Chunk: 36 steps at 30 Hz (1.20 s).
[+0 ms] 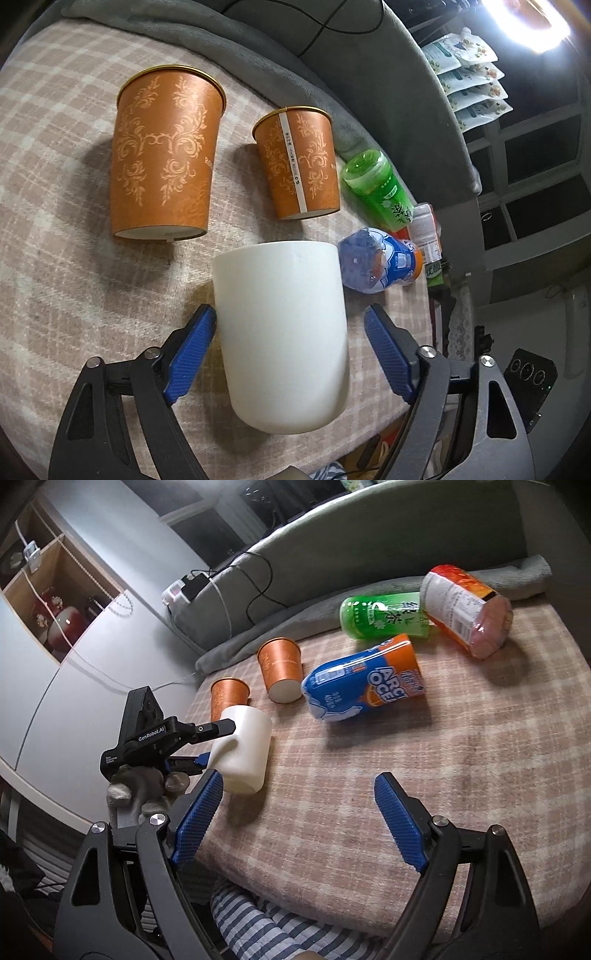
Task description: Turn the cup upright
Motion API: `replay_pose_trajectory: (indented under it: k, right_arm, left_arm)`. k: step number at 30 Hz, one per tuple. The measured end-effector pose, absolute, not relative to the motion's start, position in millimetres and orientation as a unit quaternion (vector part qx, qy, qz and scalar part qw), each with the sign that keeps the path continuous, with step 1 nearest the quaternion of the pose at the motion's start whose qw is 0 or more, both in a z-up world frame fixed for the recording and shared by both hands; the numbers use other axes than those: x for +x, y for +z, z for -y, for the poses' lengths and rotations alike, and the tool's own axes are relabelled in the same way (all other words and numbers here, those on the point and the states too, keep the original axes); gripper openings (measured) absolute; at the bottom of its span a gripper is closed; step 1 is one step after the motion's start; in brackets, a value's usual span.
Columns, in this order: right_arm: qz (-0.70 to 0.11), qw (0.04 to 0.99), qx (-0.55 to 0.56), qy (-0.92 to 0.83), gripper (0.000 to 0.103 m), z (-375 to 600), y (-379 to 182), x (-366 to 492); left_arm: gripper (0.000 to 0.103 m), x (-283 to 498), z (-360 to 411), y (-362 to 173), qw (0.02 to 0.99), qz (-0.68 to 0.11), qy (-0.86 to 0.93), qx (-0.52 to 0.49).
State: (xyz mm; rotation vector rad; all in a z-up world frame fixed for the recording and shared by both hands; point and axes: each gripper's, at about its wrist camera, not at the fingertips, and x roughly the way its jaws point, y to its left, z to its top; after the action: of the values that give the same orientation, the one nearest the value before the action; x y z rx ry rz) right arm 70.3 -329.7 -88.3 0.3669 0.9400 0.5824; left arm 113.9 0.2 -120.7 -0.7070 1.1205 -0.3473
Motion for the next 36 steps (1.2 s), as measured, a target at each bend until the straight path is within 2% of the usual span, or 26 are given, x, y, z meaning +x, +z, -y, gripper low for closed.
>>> replay_pose_trajectory:
  k: [3, 19, 22, 24, 25, 31, 35, 36]
  right_arm:
    - [-0.443, 0.836, 0.177, 0.269, 0.087, 334, -89, 70]
    - [-0.438, 0.841, 0.193, 0.250, 0.087, 347, -92, 70]
    - [-0.439, 0.841, 0.194, 0.250, 0.087, 347, -92, 69]
    - [-0.439, 0.842, 0.193, 0.249, 0.087, 347, -93, 69]
    - [-0.439, 0.842, 0.192, 0.248, 0.087, 347, -93, 69]
    - [-0.438, 0.845, 0.190, 0.242, 0.087, 347, -95, 69]
    - [-0.435, 0.850, 0.176, 0.239, 0.087, 345, -95, 66]
    - [-0.436, 0.850, 0.175, 0.239, 0.087, 345, -96, 67]
  left_arm:
    - [0.071, 116, 4, -121, 0.776, -0.522, -0.162, -0.316]
    - [0.070, 104, 23, -97, 0.823, -0.486, -0.161, -0.245]
    - [0.066, 100, 28, -89, 0.840, -0.469, -0.159, -0.222]
    - [0.055, 98, 33, -84, 0.850, -0.457, -0.158, -0.207]
    - [0.054, 98, 37, -83, 0.855, -0.452, -0.157, -0.199]
    - [0.054, 111, 47, -92, 0.858, -0.458, -0.143, -0.180]
    - [0.066, 124, 36, -97, 0.844, -0.473, -0.136, -0.212]
    - [0.066, 131, 35, -99, 0.838, -0.482, -0.138, -0.213]
